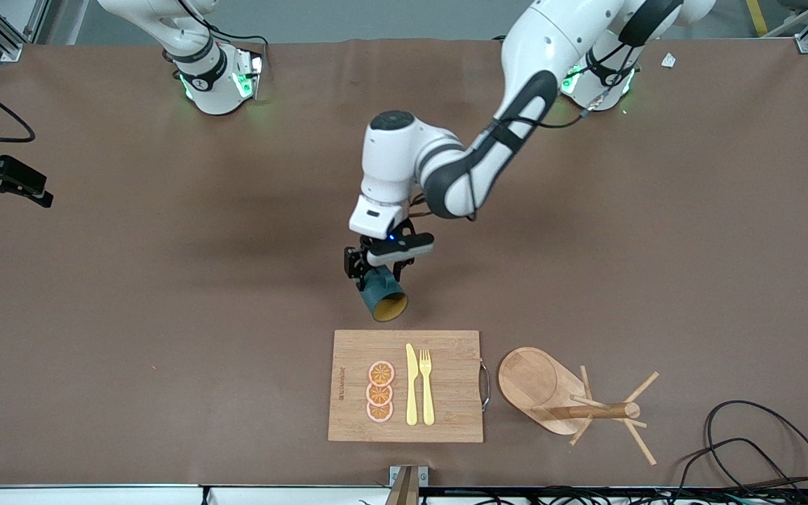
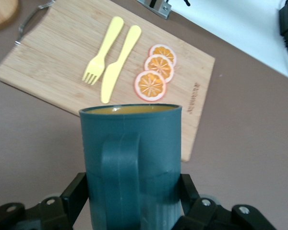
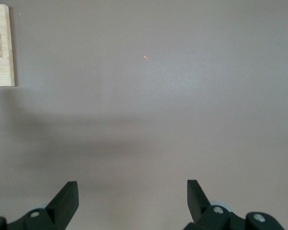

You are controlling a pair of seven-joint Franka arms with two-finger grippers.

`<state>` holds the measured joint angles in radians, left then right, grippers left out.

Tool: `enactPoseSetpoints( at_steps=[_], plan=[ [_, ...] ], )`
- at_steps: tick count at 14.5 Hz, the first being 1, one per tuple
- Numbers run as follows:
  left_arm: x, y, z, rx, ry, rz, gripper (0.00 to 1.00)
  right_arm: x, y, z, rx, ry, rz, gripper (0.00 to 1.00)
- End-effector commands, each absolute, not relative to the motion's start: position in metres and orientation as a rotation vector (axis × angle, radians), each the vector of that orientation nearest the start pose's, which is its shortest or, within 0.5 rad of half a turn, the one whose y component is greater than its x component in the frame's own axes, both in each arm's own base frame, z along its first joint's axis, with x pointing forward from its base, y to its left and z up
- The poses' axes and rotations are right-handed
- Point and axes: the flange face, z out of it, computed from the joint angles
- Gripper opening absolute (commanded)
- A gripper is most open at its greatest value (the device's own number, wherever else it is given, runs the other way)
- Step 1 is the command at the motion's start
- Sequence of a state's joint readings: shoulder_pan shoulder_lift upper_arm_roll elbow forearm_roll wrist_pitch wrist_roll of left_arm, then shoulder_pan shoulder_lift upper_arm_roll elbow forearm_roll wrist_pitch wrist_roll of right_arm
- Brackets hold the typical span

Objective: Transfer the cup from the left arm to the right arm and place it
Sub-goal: 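Lift the teal mug off the stand and carry it over the table, then lower the teal mug onto the table and open the left gripper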

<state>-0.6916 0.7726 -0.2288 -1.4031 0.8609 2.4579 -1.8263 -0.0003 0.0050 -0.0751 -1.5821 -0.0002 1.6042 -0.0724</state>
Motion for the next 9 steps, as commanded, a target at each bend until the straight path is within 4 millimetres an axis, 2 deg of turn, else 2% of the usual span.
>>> enactPoseSetpoints(
  at_steps=[1, 4, 7, 8, 9],
  plan=[
    [0.467, -0.591, 0.27, -3.042, -0.605, -1.026, 0.52, 0.553, -0.044, 0.62, -3.151, 0.0, -0.018, 1.0],
    [0.425, -0.612, 0.225, -2.893, -0.515, -1.22, 0.52, 0.552, -0.044, 0.619, -3.151, 0.0, -0.009, 1.0],
    [0.397, -0.623, 0.189, -2.821, -0.474, -1.405, 0.52, 0.552, -0.044, 0.619, -3.151, 0.0, -0.009, 1.0],
    [0.39, -0.625, 0.179, -2.775, -0.423, -1.452, 0.52, 0.552, -0.044, 0.619, -3.151, 0.0, -0.009, 1.0],
    [0.378, -0.627, 0.162, -2.733, -0.347, -1.491, 0.53, 0.552, -0.044, 0.619, -3.151, 0.0, -0.009, 1.0]
  ],
)
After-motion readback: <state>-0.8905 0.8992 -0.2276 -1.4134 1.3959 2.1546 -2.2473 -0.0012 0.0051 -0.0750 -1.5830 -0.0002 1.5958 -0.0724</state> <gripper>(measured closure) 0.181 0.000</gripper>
